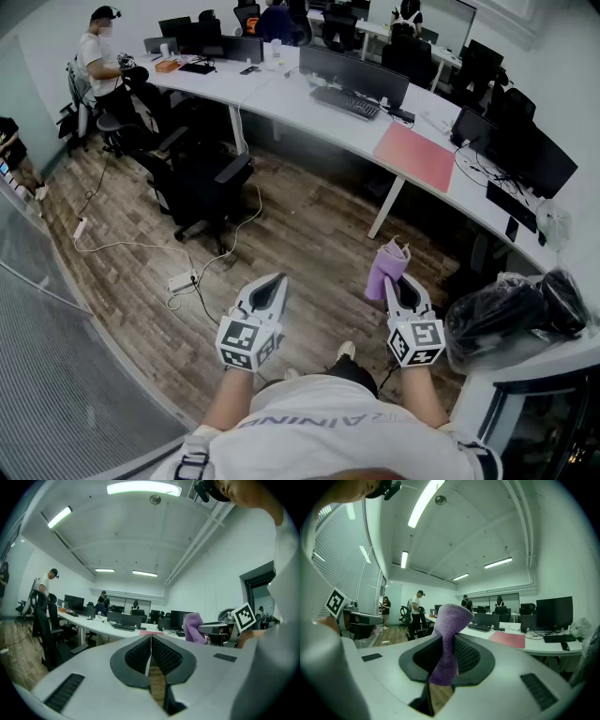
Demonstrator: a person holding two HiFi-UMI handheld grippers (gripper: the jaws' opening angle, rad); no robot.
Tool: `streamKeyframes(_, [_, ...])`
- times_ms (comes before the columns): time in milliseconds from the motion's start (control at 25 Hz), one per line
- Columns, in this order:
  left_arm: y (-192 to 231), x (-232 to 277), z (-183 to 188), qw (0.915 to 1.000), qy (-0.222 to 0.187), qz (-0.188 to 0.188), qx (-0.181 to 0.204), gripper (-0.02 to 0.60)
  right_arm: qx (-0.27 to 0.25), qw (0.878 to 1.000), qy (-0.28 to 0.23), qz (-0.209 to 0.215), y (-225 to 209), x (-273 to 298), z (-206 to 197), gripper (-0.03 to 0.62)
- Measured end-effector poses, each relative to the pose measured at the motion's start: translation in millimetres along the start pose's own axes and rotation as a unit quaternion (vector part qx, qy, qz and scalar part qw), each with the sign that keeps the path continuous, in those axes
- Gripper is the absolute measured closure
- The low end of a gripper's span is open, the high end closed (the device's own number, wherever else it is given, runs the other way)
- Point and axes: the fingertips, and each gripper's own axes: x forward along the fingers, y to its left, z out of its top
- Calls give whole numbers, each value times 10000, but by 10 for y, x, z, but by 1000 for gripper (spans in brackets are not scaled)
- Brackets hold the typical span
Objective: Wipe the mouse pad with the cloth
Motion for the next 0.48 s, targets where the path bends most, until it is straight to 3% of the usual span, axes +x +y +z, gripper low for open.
streamKeyframes(480, [-40, 41, -8, 9999, 28, -115, 57, 549, 20, 10000, -1, -89, -8, -32, -19, 503])
